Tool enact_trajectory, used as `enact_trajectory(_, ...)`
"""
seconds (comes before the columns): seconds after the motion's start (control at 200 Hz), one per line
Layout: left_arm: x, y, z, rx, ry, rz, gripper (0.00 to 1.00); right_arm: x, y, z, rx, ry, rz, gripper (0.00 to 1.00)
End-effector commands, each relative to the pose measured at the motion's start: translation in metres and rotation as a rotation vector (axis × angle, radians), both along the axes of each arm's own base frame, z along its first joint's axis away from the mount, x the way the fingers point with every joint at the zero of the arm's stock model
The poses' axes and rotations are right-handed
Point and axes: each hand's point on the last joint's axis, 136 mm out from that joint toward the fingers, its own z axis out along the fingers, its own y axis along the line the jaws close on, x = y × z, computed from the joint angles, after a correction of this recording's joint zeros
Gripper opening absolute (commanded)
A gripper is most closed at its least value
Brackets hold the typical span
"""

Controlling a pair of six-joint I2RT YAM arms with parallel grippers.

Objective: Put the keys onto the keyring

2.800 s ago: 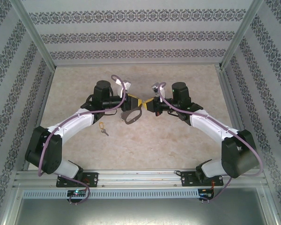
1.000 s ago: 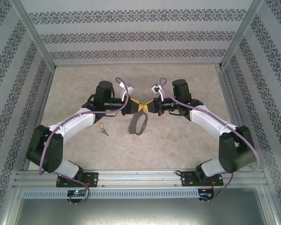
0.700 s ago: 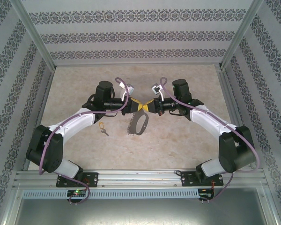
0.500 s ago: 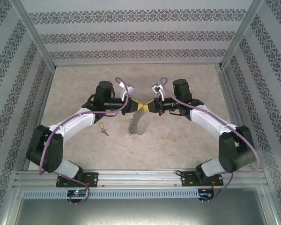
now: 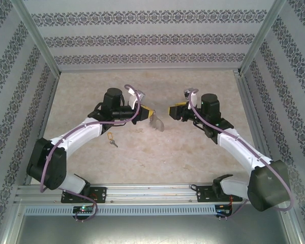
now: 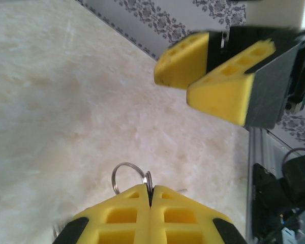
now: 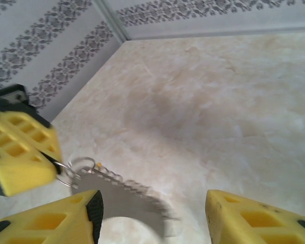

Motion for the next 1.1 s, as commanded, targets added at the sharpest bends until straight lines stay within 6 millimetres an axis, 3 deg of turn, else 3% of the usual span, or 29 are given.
enact_trajectory(0.0,-0.001,0.006,0.022,0.003,-0.146,0.035,0.00,0.007,-0.007,-0.006,0.029,-0.006,-0.091,0.56)
enact_trajectory(0.265,-0.016,0.011,0.038,-0.068,-0.337,0.020,0.00,0.014,0.009,-0.025,0.044,0.015,-0.094,0.56)
enact_trajectory(0.605,-0.020,0.004,0.038,-0.059,-0.380,-0.051,0.00,-0.009,0.071,-0.036,0.045,0.031,0.065,0.53)
enact_trajectory(0.744,-0.023,0.002,0.037,-0.070,-0.424,-0.078,0.00,-0.007,0.058,-0.039,0.030,0.019,0.014,0.54)
enact_trajectory(0.884,-0.024,0.002,0.035,-0.070,-0.446,-0.089,0.00,-0.002,0.031,-0.035,-0.013,-0.009,-0.095,0.57)
enact_trajectory(0.949,-0.027,0.000,0.034,-0.078,-0.450,-0.110,0.00,0.000,0.017,-0.033,-0.050,-0.026,-0.158,0.63)
enact_trajectory(1.094,-0.034,-0.005,0.035,-0.095,-0.437,-0.174,0.00,-0.009,0.009,-0.016,-0.017,-0.091,-0.090,0.61)
